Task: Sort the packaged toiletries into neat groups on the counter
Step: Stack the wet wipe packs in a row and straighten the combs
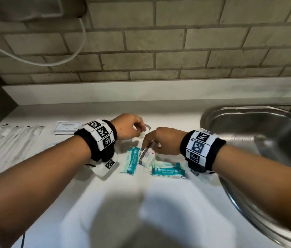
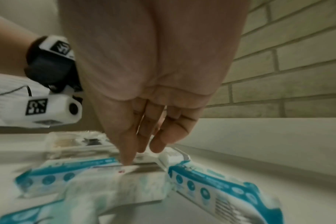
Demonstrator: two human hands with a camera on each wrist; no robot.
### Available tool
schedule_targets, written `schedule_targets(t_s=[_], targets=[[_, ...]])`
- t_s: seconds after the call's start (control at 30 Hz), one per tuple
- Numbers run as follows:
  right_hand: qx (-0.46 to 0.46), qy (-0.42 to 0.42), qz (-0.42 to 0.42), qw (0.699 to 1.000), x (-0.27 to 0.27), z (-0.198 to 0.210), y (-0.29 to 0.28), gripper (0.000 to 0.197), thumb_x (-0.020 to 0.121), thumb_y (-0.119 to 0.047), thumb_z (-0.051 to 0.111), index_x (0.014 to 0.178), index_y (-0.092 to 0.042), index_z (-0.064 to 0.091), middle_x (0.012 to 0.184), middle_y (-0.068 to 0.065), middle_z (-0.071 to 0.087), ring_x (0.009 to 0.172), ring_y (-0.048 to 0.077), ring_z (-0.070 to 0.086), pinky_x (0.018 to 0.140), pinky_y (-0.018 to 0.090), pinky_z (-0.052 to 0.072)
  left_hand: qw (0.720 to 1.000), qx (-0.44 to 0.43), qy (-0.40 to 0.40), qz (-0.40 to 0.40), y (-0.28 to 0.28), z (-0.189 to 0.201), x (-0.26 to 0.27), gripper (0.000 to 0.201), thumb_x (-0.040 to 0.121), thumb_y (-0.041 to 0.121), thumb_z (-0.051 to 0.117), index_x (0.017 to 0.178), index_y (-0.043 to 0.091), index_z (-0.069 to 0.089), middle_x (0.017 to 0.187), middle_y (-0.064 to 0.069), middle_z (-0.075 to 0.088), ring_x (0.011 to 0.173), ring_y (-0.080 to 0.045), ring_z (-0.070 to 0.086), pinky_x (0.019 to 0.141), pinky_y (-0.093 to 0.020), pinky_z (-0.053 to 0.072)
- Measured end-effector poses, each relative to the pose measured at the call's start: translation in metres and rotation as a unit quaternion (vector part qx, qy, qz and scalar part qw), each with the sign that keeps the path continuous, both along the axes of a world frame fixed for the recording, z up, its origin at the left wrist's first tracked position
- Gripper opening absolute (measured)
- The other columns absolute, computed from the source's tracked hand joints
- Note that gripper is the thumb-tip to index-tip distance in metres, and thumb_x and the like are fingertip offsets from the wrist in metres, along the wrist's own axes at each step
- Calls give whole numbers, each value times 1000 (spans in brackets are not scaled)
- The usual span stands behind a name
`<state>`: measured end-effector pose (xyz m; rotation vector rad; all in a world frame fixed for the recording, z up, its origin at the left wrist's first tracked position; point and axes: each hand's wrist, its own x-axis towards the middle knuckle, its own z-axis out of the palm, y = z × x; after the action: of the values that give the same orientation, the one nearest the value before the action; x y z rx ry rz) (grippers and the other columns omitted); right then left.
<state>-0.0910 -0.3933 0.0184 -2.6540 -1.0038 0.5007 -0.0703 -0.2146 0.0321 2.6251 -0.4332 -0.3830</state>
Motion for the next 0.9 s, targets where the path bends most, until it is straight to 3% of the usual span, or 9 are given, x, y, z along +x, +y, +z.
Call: schedule_targets(t_s=[0.07, 0.17, 0.27, 0.33, 0.43, 0.53, 0.63, 0.77, 0.9], targets=[[-45, 14, 23, 999, 0, -1, 11, 51, 84, 0, 58, 128, -25, 57, 120, -7, 66, 94, 11, 60, 85, 25, 47, 997, 68, 32, -19, 13, -1, -15, 31, 81, 15, 71, 109, 23, 63, 110, 9, 64, 70, 7, 53, 63, -8, 40], [-110, -6, 43, 993, -2, -4, 23, 63, 79, -5, 67, 135, -28, 48, 115, -5, 65, 93, 15, 59, 76, 26, 45, 986, 127, 104, -11, 25, -14, -37, 60, 68, 32, 81, 119, 36, 50, 119, 12, 59, 94, -11, 61, 83, -32, 52], [-118, -7, 39, 992, 1, -6, 27, 62, 75, -8, 72, 131, -27, 51, 114, -5, 66, 94, 14, 59, 77, 26, 46, 986, 143, 77, -16, 24, -29, -50, 79, 58, 57, 80, 124, 31, 45, 117, 10, 59, 100, -14, 57, 88, -33, 49], [-109, 1, 26, 994, 2, -5, 26, 62, 72, -12, 77, 128, -27, 54, 113, -5, 65, 97, 15, 60, 81, 29, 50, 989, 132, 67, -2, 20, -32, -53, 78, 60, 61, 79, 121, 25, 47, 112, 7, 61, 97, -15, 59, 86, -33, 51], [-41, -11, -20, 999, 1, 5, 17, 55, 72, -17, 78, 122, -24, 57, 109, -6, 60, 95, 16, 59, 80, 29, 50, 989, 133, 64, -1, 14, -31, -54, 72, 66, 58, 77, 122, 21, 49, 113, 3, 61, 94, -15, 57, 81, -29, 49], [53, -17, -64, 996, 3, 14, 3, 43, 71, -10, 73, 109, -20, 55, 100, -2, 57, 81, 16, 53, 62, 24, 43, 989, 133, 62, 0, 13, -29, -53, 78, 64, 56, 80, 128, 22, 50, 118, 2, 58, 94, -15, 52, 80, -26, 45], [124, 4, -113, 986, 5, 20, -14, 37, 67, -2, 72, 90, -22, 51, 97, 9, 65, 71, 26, 58, 56, 33, 49, 993, 100, 56, 14, 15, -26, -53, 71, 61, 45, 86, 120, 27, 51, 117, 1, 55, 97, -17, 52, 79, -27, 44], [194, 44, -140, 970, 1, 20, -33, 41, 67, 7, 73, 81, -23, 49, 107, 1, 67, 88, 26, 70, 62, 46, 59, 996, 25, 57, 62, 19, -21, -51, 58, 66, 27, 85, 112, 31, 50, 112, 4, 54, 85, -14, 54, 68, -27, 45], [207, 65, -159, 963, -1, 13, -46, 43, 64, 6, 81, 82, -19, 52, 108, -2, 69, 94, 10, 68, 77, 40, 59, 996, 15, 60, 68, 24, -13, -42, 57, 66, 21, 86, 115, 23, 57, 114, 2, 59, 83, -13, 57, 67, -25, 46]])
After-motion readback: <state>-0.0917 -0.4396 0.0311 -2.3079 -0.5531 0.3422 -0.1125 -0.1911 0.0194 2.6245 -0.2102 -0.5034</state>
